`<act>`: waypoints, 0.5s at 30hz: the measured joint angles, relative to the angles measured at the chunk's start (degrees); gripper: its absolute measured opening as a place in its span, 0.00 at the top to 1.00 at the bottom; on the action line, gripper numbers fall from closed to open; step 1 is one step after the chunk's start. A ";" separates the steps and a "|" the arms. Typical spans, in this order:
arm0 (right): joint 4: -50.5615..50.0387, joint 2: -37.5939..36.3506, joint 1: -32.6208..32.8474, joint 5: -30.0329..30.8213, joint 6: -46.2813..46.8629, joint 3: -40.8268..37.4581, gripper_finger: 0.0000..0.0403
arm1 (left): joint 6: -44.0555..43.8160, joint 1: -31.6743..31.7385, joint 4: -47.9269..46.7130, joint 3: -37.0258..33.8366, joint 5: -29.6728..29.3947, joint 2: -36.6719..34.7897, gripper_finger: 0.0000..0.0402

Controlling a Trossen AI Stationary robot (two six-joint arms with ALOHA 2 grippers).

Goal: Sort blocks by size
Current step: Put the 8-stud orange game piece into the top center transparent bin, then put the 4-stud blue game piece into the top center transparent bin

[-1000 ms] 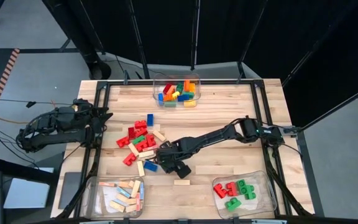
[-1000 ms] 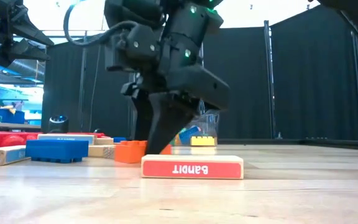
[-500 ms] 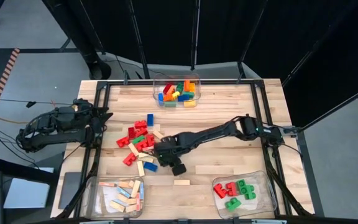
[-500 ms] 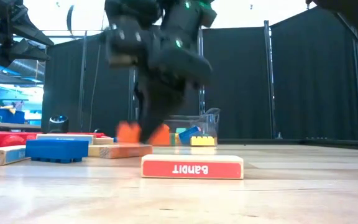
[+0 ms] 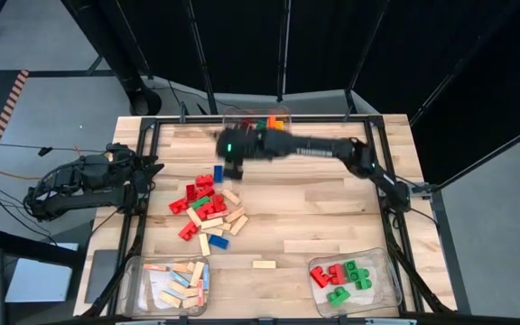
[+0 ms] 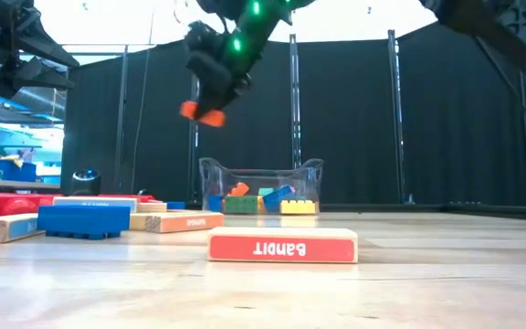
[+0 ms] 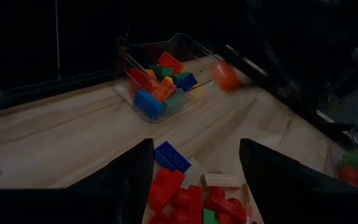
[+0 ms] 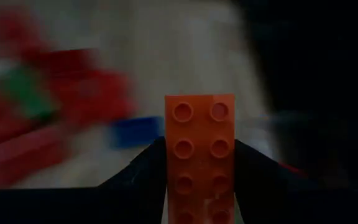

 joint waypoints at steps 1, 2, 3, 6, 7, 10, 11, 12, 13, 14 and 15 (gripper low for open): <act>0.26 0.00 -1.69 1.22 1.51 0.00 0.62 | 0.00 0.01 0.00 0.00 0.00 0.02 0.39; 0.23 0.02 -3.32 1.78 2.67 -0.02 0.62 | 0.00 0.01 0.00 0.00 0.00 0.01 0.39; 0.09 0.02 -4.92 1.94 3.52 -0.02 0.62 | 0.00 0.00 0.00 0.00 0.00 0.00 0.39; -0.29 0.22 -8.71 1.90 5.90 -0.02 0.59 | 0.00 0.02 0.02 0.00 0.00 0.00 0.39; -0.97 0.34 -9.71 1.79 7.21 -0.02 0.54 | 0.00 0.00 0.00 0.00 0.00 0.02 0.39; -3.41 0.52 -11.81 1.65 10.74 -0.04 0.36 | 0.00 0.01 0.00 0.00 0.00 0.01 0.39; -3.98 0.52 -12.27 1.63 11.72 -0.04 0.31 | 0.00 0.01 0.00 0.00 0.00 0.01 0.39; -4.66 0.50 -12.67 1.56 12.85 -0.04 0.27 | 0.00 0.00 0.00 0.00 0.00 0.00 0.39; -5.51 0.48 -12.98 1.04 14.03 -0.04 0.23 | 0.00 0.02 0.00 0.00 0.00 0.01 0.39; -6.35 0.48 -13.22 -0.14 14.53 -0.04 0.22 | 0.00 0.00 0.00 0.00 0.00 0.00 0.39; -6.90 0.48 -13.38 -1.55 14.68 -0.04 0.21 | 0.00 0.01 0.00 0.00 0.00 0.00 0.39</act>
